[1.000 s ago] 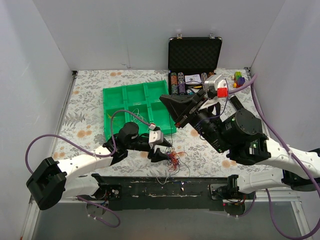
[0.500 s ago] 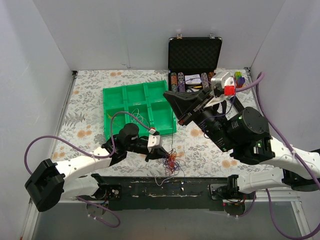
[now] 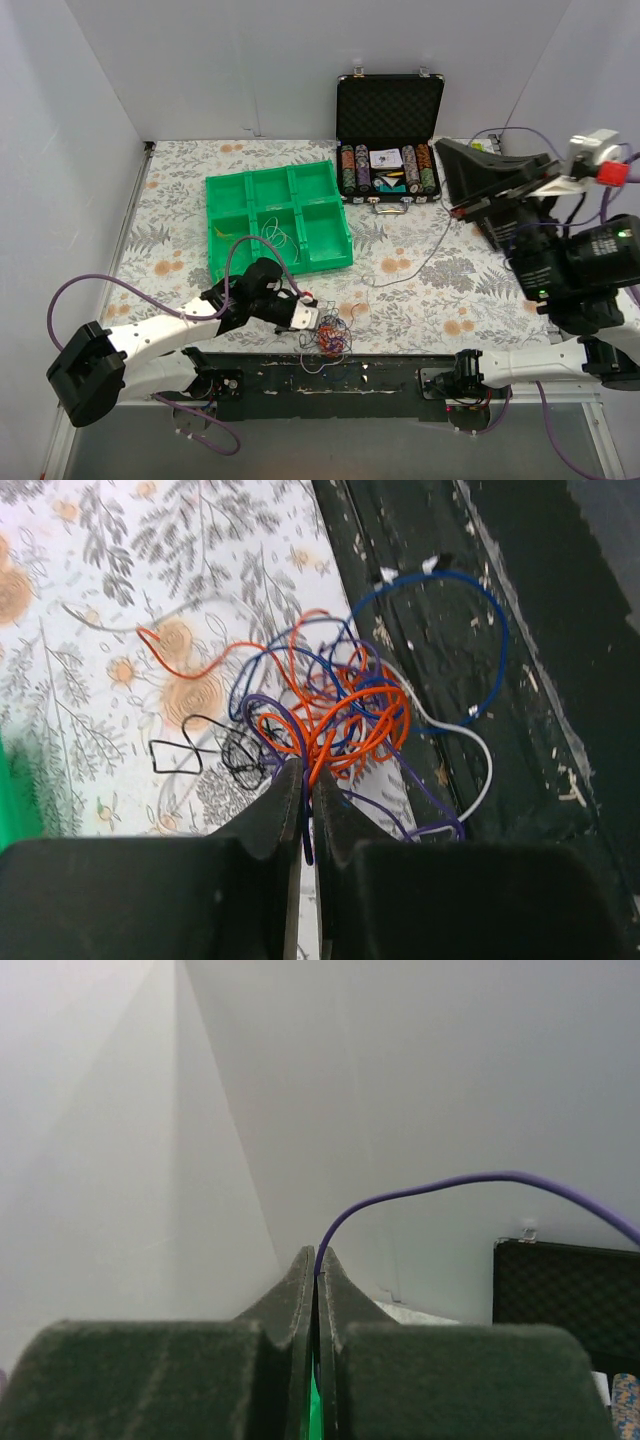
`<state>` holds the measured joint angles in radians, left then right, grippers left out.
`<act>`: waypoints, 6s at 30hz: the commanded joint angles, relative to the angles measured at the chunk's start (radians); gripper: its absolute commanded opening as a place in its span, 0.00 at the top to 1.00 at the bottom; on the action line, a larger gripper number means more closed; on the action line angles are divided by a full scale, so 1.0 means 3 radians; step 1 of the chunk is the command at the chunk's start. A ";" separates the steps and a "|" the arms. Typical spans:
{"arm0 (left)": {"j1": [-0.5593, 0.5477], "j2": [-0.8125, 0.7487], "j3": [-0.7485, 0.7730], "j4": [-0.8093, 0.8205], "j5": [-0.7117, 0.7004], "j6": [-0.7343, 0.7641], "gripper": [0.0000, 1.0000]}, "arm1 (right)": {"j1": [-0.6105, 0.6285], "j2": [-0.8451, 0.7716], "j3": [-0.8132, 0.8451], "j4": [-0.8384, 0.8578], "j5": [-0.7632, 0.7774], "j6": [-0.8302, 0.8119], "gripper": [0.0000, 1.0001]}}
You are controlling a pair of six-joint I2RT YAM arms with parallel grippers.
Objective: Untangle the cables
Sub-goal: Untie the cable, then place the cable in the bin.
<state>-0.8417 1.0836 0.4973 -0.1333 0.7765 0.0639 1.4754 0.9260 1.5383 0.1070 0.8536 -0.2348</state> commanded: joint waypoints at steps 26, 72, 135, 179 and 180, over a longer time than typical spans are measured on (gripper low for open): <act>0.0075 -0.0145 0.0878 -0.0404 -0.0216 -0.0454 0.38 | -0.0228 0.0528 0.0072 0.0508 0.0259 -0.0604 0.99; 0.0183 -0.1352 0.1327 -0.0333 -0.2767 -0.1410 0.02 | -0.2371 0.2098 0.1300 -0.0873 -0.2180 0.1217 0.99; 0.0203 0.0008 0.3624 -0.0599 -0.4046 -0.1962 0.02 | -0.2453 0.2195 0.1336 -0.1037 -0.2349 0.1181 0.99; 0.0203 -0.0171 0.3481 -0.0512 -0.4010 -0.1967 0.02 | -0.2648 0.3319 0.0562 -0.0755 -0.3285 0.1759 0.99; 0.0208 -0.0171 0.3486 -0.0512 -0.4010 -0.1957 0.02 | -0.2648 0.3381 0.0660 -0.0796 -0.3325 0.1795 0.99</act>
<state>-0.7864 1.0473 1.5501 -0.3008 -0.4297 -0.5285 0.6865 1.8885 1.6127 -0.1570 -0.1089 0.2832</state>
